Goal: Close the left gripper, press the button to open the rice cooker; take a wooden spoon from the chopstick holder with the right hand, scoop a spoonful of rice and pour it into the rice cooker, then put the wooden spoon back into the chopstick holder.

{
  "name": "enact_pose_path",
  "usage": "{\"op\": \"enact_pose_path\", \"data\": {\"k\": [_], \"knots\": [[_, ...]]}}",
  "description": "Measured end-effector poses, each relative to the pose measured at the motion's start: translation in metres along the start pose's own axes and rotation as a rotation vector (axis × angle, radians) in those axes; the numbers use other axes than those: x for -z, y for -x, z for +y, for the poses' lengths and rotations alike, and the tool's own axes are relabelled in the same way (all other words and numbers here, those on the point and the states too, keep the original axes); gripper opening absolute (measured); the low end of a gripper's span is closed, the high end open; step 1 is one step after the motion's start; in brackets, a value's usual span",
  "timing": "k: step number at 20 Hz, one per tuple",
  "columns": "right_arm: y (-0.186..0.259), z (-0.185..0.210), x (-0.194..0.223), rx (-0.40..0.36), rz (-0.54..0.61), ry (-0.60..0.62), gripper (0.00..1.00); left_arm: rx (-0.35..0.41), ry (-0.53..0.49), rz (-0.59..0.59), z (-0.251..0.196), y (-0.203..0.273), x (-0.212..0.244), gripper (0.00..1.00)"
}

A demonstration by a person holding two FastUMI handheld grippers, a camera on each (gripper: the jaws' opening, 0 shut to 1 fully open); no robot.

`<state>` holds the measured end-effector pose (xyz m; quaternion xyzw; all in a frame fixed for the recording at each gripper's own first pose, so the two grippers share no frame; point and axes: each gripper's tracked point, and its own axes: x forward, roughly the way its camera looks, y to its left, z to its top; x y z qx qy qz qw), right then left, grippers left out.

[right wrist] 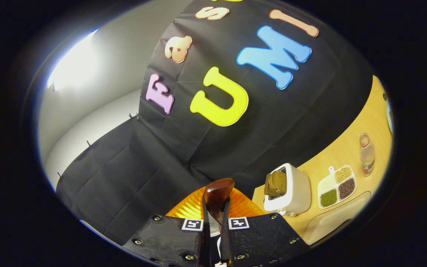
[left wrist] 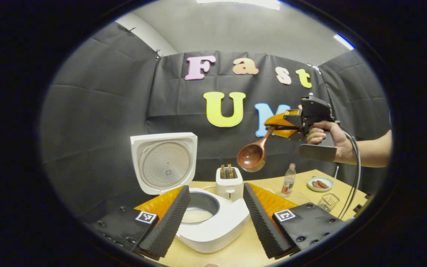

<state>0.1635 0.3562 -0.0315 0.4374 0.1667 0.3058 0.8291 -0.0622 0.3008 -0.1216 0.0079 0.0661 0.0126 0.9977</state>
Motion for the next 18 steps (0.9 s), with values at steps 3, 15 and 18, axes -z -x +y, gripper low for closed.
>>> {"op": "enact_pose_path", "data": {"k": [3,15,18], "knots": [[0.035,-0.015,-0.025,0.034,-0.045,-0.034,0.1,0.019,-0.009,-0.004,-0.013,-0.005,-0.009,0.99],[0.161,-0.08,-0.084,0.158,-0.13,-0.01,0.1,0.076,-0.043,-0.025,-0.103,-0.007,-0.029,0.99],[0.191,-0.108,-0.096,0.215,-0.154,0.011,0.1,0.081,-0.046,-0.021,-0.119,-0.008,-0.029,0.99]]}}
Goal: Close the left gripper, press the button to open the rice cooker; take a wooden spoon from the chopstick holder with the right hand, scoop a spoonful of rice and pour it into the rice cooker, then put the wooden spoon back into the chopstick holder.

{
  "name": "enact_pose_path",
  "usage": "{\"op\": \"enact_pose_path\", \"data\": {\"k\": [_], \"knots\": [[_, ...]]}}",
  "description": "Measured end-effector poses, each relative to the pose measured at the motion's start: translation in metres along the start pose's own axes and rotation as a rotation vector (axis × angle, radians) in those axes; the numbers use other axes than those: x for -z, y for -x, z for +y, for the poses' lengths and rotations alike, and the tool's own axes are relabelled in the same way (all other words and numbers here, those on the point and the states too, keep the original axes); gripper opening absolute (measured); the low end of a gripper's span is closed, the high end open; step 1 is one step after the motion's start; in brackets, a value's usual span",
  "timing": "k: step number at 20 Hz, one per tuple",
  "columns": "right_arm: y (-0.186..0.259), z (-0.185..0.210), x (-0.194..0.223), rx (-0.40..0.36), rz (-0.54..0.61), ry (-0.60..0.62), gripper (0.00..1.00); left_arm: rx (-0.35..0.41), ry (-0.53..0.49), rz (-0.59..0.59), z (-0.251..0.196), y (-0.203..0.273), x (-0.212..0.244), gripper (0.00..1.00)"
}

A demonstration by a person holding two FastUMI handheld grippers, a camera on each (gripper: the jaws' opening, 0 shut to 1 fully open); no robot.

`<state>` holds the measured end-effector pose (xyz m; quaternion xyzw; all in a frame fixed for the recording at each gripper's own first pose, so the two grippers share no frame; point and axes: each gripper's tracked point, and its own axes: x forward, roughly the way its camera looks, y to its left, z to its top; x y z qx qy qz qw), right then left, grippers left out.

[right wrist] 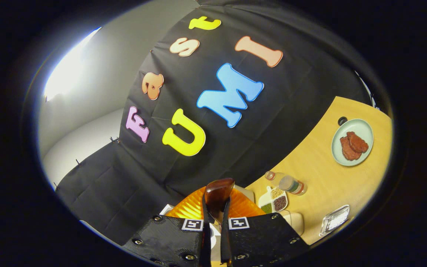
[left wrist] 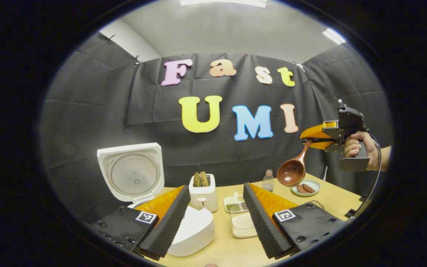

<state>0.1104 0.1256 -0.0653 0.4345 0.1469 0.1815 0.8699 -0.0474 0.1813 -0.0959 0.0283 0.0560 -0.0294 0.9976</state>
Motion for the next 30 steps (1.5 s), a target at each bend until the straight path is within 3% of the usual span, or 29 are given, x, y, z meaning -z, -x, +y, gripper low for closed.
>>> {"op": "enact_pose_path", "data": {"k": [1,4,10,11,14,19,20,21,29,30], "knots": [[0.007,-0.009,-0.004,0.017,-0.004,0.005,0.1,-0.001,0.007,0.002,-0.004,-0.001,0.0,0.96],[0.023,-0.035,-0.014,0.065,-0.013,0.031,0.1,-0.003,0.046,0.0,-0.016,0.0,-0.001,0.99],[0.04,-0.08,-0.026,0.182,-0.024,0.146,0.1,-0.032,0.042,0.011,-0.024,-0.003,-0.005,0.96],[0.043,-0.09,-0.024,0.207,-0.022,0.179,0.1,-0.035,0.039,0.01,-0.026,-0.004,-0.007,0.99],[0.049,-0.113,-0.015,0.272,-0.001,0.262,0.1,-0.038,0.021,0.016,-0.031,-0.003,-0.01,0.96],[0.045,-0.159,0.015,0.379,0.045,0.292,0.1,-0.042,-0.002,0.036,-0.037,-0.004,-0.01,0.99],[0.043,-0.167,0.022,0.396,0.062,0.297,0.1,-0.042,-0.002,0.042,-0.039,-0.004,-0.008,0.96],[0.042,-0.174,0.031,0.405,0.083,0.309,0.1,-0.043,0.002,0.046,-0.041,-0.004,-0.007,0.99],[0.025,-0.203,0.072,0.448,0.145,0.409,0.11,-0.083,-0.002,0.059,-0.034,0.0,-0.006,0.96],[0.025,-0.205,0.075,0.449,0.144,0.425,0.11,-0.084,0.001,0.058,-0.034,0.0,-0.006,0.99]]}}
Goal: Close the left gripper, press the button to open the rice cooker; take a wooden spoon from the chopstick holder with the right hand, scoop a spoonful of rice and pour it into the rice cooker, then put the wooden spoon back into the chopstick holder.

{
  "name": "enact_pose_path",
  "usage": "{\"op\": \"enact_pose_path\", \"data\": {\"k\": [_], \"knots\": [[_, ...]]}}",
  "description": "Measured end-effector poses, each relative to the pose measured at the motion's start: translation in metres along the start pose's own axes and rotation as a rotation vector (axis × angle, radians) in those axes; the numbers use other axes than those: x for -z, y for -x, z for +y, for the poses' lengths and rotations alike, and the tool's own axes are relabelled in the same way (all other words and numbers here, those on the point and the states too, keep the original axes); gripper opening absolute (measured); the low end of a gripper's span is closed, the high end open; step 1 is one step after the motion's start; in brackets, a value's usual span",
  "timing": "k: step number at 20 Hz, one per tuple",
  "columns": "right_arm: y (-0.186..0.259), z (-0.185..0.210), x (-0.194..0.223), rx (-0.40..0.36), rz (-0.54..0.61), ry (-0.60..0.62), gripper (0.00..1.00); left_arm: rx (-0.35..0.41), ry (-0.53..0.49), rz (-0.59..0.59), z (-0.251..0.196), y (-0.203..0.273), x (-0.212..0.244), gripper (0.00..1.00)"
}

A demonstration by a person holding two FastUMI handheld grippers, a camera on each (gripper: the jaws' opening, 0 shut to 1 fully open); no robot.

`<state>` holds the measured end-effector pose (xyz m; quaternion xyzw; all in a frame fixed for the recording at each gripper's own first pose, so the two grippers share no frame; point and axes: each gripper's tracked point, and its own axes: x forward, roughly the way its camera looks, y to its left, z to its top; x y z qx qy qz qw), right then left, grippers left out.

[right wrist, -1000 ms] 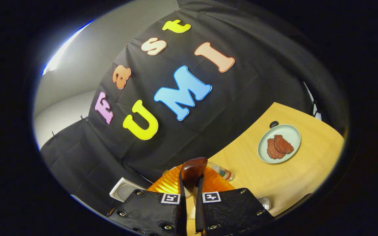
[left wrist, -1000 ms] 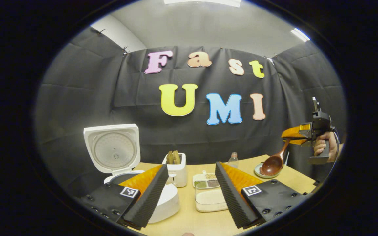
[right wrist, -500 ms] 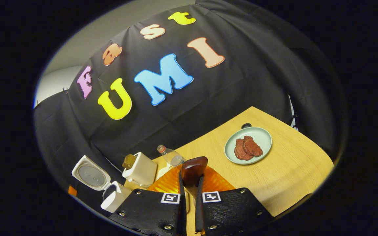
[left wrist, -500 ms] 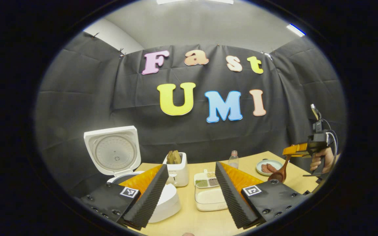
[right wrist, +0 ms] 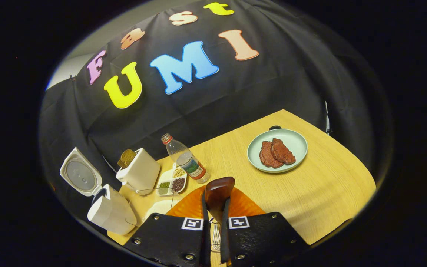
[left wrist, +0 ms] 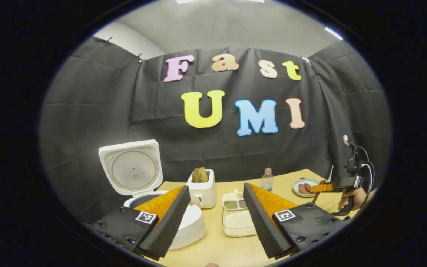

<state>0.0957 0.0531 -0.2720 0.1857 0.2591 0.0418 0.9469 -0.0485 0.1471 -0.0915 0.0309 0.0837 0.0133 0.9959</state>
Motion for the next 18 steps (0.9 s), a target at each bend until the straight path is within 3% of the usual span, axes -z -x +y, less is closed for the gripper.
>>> {"op": "enact_pose_path", "data": {"k": [2,3,4,5,7,8,13,14,18], "knots": [[0.0,-0.005,0.008,0.018,0.025,0.029,0.11,0.002,0.002,-0.002,0.0,-0.001,0.0,0.99],[0.002,-0.009,0.013,0.028,0.039,0.061,0.19,0.002,0.002,-0.002,0.002,-0.004,0.001,0.99],[0.003,-0.014,0.009,0.038,0.028,0.095,0.22,0.002,0.004,-0.004,0.003,-0.006,0.002,0.99],[0.012,-0.017,-0.001,0.05,0.006,0.128,0.36,0.003,0.009,-0.005,0.004,-0.009,0.003,0.99],[0.031,-0.024,-0.022,0.091,-0.06,0.19,0.82,0.018,0.026,0.004,0.003,-0.014,0.007,0.99],[0.039,-0.024,-0.037,0.102,-0.108,0.22,0.99,0.025,0.033,0.008,0.002,-0.016,0.006,0.99],[0.1,0.019,-0.114,0.069,-0.337,0.363,0.99,0.022,0.042,0.0,0.01,-0.032,-0.005,0.99],[0.109,0.032,-0.125,0.049,-0.366,0.365,0.99,0.018,0.048,0.001,0.013,-0.035,-0.007,0.96],[0.136,0.068,-0.156,-0.004,-0.42,0.4,0.99,0.026,0.094,-0.002,0.026,-0.048,-0.022,0.99]]}}
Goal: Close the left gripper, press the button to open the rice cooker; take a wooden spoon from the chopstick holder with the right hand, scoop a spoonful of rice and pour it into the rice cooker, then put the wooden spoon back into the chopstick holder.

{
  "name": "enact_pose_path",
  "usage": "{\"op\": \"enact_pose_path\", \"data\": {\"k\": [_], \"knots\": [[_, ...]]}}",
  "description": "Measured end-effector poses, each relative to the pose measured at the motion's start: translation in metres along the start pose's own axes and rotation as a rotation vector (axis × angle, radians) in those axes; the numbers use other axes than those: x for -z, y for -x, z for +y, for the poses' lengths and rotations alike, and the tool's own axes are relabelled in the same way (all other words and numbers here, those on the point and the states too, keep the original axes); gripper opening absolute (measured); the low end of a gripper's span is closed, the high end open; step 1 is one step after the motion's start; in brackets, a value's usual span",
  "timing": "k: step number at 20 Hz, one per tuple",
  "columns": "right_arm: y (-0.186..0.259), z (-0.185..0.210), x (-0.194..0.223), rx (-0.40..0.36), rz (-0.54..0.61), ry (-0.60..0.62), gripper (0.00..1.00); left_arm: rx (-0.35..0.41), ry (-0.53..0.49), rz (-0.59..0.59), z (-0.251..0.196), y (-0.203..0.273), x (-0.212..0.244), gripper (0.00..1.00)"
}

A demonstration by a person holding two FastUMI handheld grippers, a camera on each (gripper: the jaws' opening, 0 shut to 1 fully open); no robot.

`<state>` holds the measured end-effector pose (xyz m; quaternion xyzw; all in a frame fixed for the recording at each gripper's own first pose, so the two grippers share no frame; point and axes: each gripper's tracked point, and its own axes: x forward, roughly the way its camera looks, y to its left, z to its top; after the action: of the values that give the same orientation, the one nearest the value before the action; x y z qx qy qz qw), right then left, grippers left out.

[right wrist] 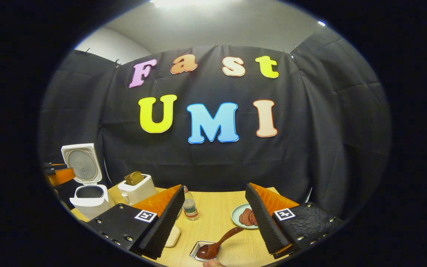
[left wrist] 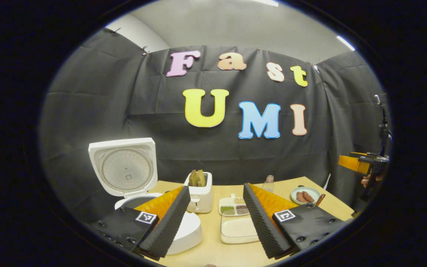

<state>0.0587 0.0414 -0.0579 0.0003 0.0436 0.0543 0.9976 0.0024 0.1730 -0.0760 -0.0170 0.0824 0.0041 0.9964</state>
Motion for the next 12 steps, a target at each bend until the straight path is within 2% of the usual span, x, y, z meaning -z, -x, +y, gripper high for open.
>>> {"op": "enact_pose_path", "data": {"k": [2,3,5,6,10,11,12], "knots": [[0.002,0.012,-0.02,-0.023,-0.032,-0.006,0.99,-0.025,0.008,-0.007,0.016,-0.004,-0.011,0.99],[0.0,0.018,-0.028,-0.033,-0.047,-0.015,0.99,-0.042,0.006,-0.011,0.026,-0.007,-0.018,0.96],[0.004,0.025,-0.041,-0.053,-0.066,-0.025,0.99,-0.06,0.007,-0.013,0.043,-0.013,-0.027,0.99],[0.002,0.03,-0.046,-0.065,-0.074,-0.021,0.99,-0.071,0.008,-0.016,0.052,-0.016,-0.032,0.96],[-0.001,0.044,-0.055,-0.111,-0.086,0.0,0.99,-0.13,0.013,-0.023,0.096,-0.031,-0.055,0.98],[-0.003,0.047,-0.053,-0.119,-0.077,-0.004,0.96,-0.146,0.013,-0.027,0.107,-0.036,-0.061,0.98],[-0.005,0.048,-0.054,-0.123,-0.077,-0.012,0.99,-0.157,0.012,-0.028,0.117,-0.041,-0.067,0.98]]}}
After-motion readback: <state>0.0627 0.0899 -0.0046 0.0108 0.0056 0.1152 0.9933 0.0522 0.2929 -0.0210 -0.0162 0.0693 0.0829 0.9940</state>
